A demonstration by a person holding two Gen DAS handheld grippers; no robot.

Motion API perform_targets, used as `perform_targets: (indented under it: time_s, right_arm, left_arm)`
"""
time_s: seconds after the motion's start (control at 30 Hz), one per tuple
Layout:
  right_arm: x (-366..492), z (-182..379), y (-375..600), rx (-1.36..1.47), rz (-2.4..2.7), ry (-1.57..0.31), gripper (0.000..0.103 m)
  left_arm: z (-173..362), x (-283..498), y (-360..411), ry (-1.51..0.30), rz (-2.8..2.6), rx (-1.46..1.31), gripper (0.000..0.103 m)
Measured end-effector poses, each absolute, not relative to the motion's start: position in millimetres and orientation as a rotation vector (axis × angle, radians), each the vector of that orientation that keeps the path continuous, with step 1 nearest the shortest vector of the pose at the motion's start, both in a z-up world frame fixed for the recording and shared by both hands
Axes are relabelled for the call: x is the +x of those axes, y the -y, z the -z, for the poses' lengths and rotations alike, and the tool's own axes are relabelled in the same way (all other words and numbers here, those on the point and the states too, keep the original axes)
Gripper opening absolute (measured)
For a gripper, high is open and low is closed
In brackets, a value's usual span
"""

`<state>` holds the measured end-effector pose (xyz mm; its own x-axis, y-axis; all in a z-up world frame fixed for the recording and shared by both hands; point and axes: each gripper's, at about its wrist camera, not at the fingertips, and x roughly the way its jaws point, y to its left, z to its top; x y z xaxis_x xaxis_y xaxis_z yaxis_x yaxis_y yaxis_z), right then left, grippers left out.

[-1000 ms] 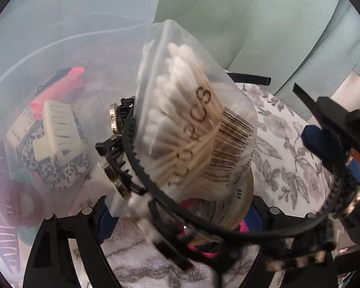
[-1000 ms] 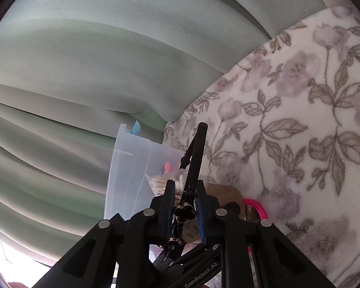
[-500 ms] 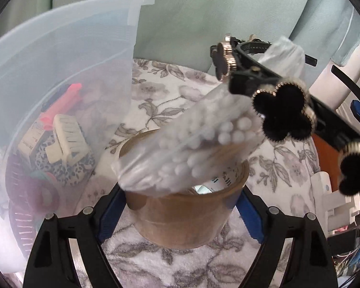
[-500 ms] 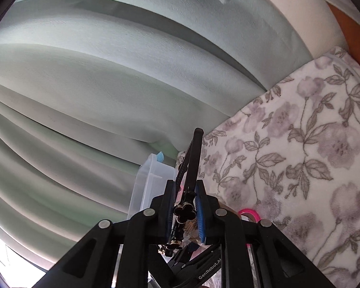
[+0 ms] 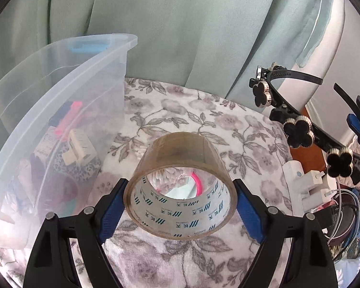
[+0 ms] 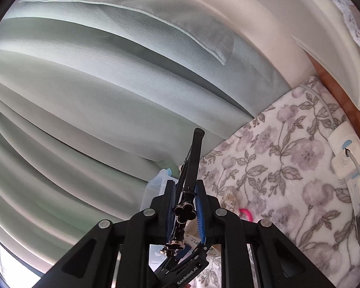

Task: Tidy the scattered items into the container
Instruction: 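Carry the tape roll in the left tool and headband in the right tool over the box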

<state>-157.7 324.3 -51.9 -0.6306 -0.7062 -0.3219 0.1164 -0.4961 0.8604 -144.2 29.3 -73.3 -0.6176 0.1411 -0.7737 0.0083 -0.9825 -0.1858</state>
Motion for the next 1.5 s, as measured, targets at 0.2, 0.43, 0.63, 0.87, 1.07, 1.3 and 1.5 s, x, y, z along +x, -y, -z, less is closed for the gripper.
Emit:
perform_targets:
  time_s: [0.2,0.43,0.63,0.87,1.07,1.3,1.5]
  right_arm:
    - [-139,49,-334,0.938,2.162,1.186,0.018]
    - [-119,44,-344,0.933,2.175,1.202,0.018]
    - [-102,21,-345,0.87,2.192,1.195,0.018]
    - [-83,-13,-341,0.772,2.214,1.183,0.018]
    - [-70,-41,-331,0.707,2.239,1.149,0.018]
    - [-62,-66,-313,0.663,2.249,1.102,0.018]
    - [-59,-84,-290,0.641,2.244,1.048,0.018]
  left_arm:
    - [82,-144,-44,0.251,-2.715,-1.361,0.086]
    - [60,-120,-46,0.241,-2.699,-1.29,0.086]
    - [23,-100,-40,0.262,-2.72,-1.172,0.086]
    - [-14,-81,-21,0.332,-2.75,-1.061,0.086]
    - [-40,-69,1,0.405,-2.775,-0.977,0.086]
    - [-66,-56,27,0.456,-2.806,-0.879,0.086]
    - [-81,-48,50,0.503,-2.828,-0.821,0.086]
